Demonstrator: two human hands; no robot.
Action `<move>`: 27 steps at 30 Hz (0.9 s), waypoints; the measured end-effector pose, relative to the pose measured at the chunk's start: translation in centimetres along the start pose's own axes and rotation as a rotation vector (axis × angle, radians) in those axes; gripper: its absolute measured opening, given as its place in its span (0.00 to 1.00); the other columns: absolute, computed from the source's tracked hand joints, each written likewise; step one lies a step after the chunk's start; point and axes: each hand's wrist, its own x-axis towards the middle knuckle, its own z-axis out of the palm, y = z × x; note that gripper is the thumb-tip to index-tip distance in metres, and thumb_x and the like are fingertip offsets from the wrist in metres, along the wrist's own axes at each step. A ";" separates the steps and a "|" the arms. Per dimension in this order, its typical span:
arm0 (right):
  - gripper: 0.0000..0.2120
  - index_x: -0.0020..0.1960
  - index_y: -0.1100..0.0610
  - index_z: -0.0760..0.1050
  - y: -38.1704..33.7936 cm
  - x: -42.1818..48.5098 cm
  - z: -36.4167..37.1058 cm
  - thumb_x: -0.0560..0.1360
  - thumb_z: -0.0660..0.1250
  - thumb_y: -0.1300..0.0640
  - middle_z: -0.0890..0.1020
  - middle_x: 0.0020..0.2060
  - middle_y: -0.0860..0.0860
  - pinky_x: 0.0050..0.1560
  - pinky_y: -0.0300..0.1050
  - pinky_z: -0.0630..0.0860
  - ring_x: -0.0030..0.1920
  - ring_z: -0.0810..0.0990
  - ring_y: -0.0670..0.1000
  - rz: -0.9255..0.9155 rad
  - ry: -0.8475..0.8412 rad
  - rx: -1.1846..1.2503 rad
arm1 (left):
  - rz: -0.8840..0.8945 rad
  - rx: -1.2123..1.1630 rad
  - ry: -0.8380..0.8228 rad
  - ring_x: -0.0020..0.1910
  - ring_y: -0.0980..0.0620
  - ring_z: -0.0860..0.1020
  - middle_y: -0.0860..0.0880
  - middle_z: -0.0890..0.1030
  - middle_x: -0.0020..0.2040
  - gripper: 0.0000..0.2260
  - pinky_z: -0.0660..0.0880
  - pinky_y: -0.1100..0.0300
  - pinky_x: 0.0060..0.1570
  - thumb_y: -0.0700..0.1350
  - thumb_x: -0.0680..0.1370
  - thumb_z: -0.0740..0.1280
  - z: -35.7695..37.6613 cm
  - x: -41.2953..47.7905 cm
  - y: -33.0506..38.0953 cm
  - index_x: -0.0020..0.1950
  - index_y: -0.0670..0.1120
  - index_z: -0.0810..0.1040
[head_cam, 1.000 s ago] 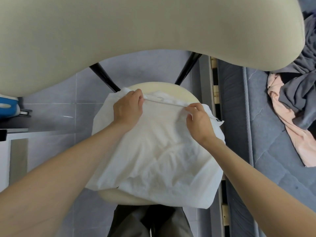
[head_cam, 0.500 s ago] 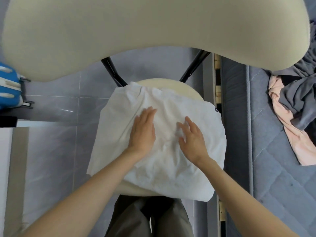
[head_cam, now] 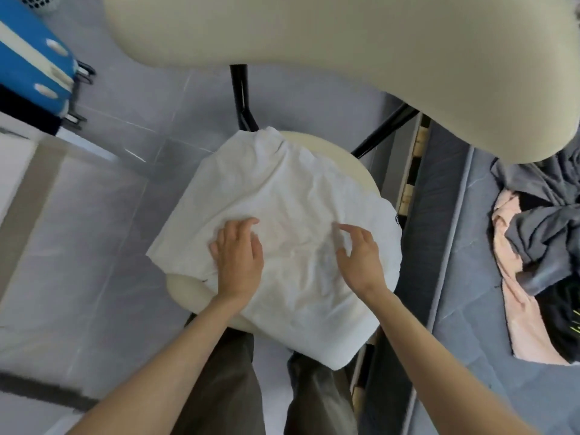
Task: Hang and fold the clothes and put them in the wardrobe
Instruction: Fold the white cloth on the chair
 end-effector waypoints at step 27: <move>0.32 0.68 0.28 0.46 0.6 -0.5 7.1 0.73 0.62 0.43 0.45 0.72 0.40 0.63 0.75 0.59 0.70 0.49 0.67 -0.277 -0.247 -0.610 | -0.908 -0.832 0.253 0.43 0.44 0.81 0.39 0.81 0.41 0.19 0.77 0.53 0.46 0.54 0.79 0.65 5.2 -12.7 -3.5 0.40 0.38 0.74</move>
